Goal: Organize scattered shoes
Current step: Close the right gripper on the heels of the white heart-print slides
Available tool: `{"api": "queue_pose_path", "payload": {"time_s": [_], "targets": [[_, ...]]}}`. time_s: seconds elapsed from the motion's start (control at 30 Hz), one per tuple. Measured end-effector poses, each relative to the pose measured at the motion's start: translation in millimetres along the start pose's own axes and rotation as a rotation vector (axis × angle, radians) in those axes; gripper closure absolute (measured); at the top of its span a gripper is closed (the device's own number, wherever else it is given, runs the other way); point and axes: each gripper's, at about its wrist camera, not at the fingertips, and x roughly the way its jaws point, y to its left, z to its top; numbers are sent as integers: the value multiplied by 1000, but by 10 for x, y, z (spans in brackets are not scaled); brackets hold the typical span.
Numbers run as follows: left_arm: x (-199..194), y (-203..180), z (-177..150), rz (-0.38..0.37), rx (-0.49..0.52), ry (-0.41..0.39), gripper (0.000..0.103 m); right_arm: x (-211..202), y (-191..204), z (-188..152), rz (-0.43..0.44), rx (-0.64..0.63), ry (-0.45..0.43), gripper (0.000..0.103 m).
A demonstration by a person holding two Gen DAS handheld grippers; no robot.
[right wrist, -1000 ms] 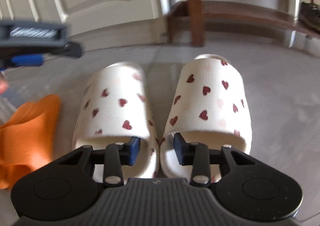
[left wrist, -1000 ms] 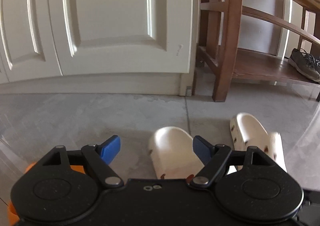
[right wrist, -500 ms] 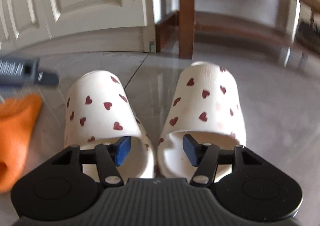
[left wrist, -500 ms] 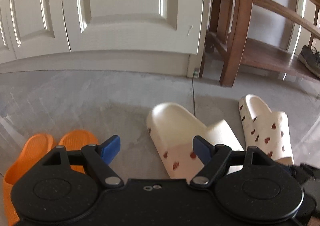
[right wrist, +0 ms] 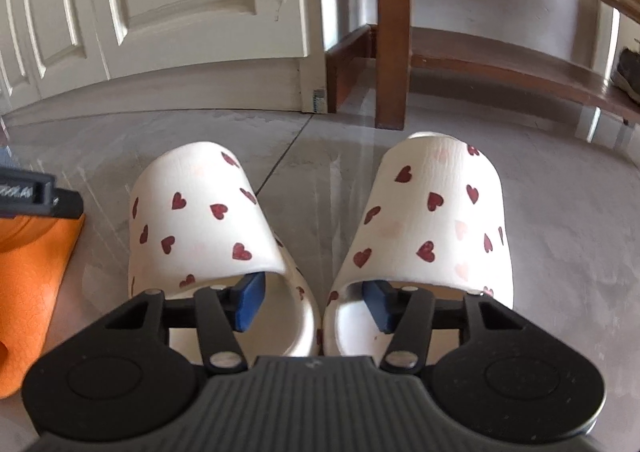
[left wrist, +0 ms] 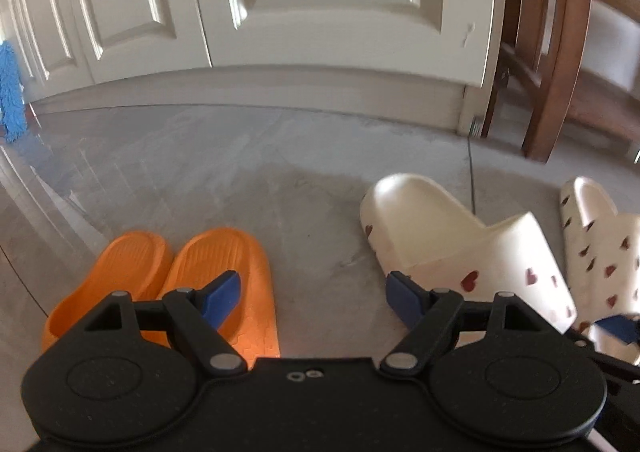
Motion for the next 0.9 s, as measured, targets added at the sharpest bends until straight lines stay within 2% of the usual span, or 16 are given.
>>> {"api": "queue_pose_path", "payload": {"time_s": [0.17,0.27,0.43,0.53,0.63,0.73,0.8,0.9], "targets": [[122,-202,27,-33,63,-12,23,16,-39,12,23,-18,-6,45],[195,-324,43,-53,100,-20,24,1,-128,1,-1,-12,-10,46],[310,-593,122,-165,151,-54,24,-27,-285,-20,-51,2,-17,44],[396,-1004,174,-271,229,-82,24,-44,-379,-33,-80,10,-21,44],[473,-1289,178,-311,290,-101,24,-61,-474,-45,-110,19,-24,40],[514,-1400,199,-350,308,-98,24,-53,-572,-18,-140,28,-22,40],[554,-1385,196,-356,266,-70,24,-31,-625,29,-144,31,-8,39],[707,-1352,187,-298,243,-1,25,-4,-664,97,-137,26,6,39]]}}
